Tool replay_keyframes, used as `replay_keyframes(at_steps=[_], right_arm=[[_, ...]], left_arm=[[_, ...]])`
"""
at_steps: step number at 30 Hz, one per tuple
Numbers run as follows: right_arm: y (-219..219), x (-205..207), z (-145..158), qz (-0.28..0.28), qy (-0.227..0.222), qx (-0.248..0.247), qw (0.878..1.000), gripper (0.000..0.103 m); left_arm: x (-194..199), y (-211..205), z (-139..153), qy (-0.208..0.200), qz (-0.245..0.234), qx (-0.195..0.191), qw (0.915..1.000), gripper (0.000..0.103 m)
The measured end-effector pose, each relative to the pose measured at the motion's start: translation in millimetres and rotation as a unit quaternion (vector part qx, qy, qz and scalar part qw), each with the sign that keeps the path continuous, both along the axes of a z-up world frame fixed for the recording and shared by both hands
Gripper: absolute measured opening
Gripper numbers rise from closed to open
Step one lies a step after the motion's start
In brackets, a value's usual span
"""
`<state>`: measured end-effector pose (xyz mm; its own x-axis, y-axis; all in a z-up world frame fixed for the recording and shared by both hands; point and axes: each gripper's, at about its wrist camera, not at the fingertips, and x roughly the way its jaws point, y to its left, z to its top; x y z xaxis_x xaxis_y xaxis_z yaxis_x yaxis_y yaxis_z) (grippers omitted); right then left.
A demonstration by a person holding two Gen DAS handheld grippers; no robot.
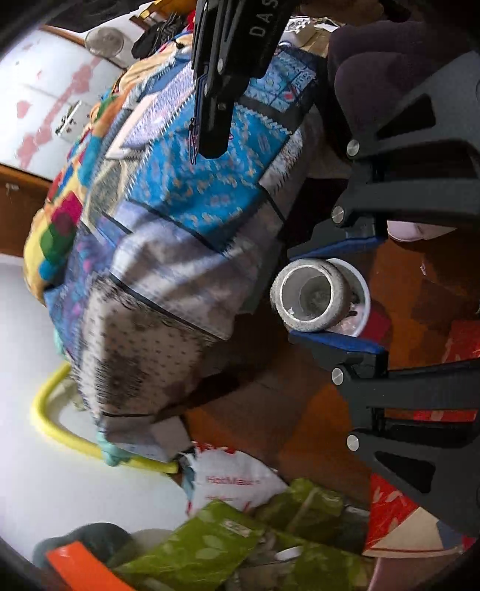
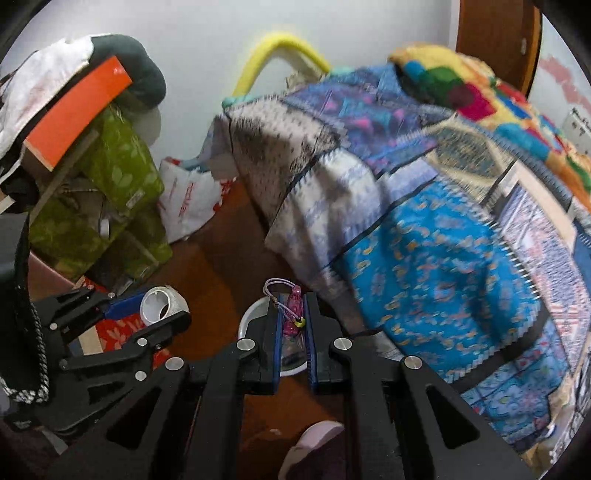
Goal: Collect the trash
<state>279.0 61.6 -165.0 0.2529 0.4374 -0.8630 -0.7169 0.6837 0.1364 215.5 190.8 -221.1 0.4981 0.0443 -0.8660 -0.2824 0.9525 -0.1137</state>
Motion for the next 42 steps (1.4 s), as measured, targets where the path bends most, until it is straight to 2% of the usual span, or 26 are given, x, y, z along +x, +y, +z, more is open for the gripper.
replay_keyframes(at_steps=[9,11,13,15,18,22,24,29,33,39,42], right_arm=[[28.7,22.5,-36.1,0.015,0.089,-0.012,0.996,0.010],[31.9,27.3,-42.0,0.021,0.123,-0.010,0.992,0.016],[31.9,30.9,-45.6,0.021,0.140,-0.003,0.990,0.035],[29.2,32.2,-45.4,0.011,0.133,-0.001,0.991,0.041],[26.6,33.8,-42.8,0.010,0.120,-0.009,0.993,0.041],[15.1,37.9,-35.5,-0.002,0.113,-0.002,0.994,0.041],[6.2,37.8,-28.8,-0.012,0.100,0.000,0.995,0.041],[-15.7,31.3,-10.4,-0.033,0.075,0.011,0.997,0.041],[-38.2,20.2,12.7,-0.052,0.041,0.018,0.998,0.041],[-82.3,-9.3,63.5,-0.095,-0.036,0.044,0.994,0.041],[-110.6,-32.6,94.2,-0.129,-0.083,0.071,0.986,0.041]], left_arm=[[11.6,18.9,-33.3,0.039,0.026,-0.033,0.9983,0.037],[15.4,21.9,-39.0,0.049,0.027,-0.045,0.9974,0.037],[18.9,21.9,-41.2,0.053,0.027,-0.046,0.9972,0.037],[22.1,21.4,-42.1,0.054,0.026,-0.045,0.9972,0.037],[27.7,23.7,-45.0,0.059,0.031,-0.049,0.9966,0.037],[35.6,23.0,-44.0,0.065,0.039,-0.046,0.9961,0.042],[36.8,21.9,-39.5,0.062,0.037,-0.042,0.9965,0.049],[33.9,15.0,-14.2,0.037,0.032,-0.025,0.9985,0.049],[24.3,8.9,22.2,0.000,0.034,-0.012,0.9993,0.049],[-2.5,-9.5,96.3,-0.085,0.023,0.008,0.9961,0.049],[-22.6,-25.1,135.8,-0.138,0.004,0.011,0.9904,0.049]])
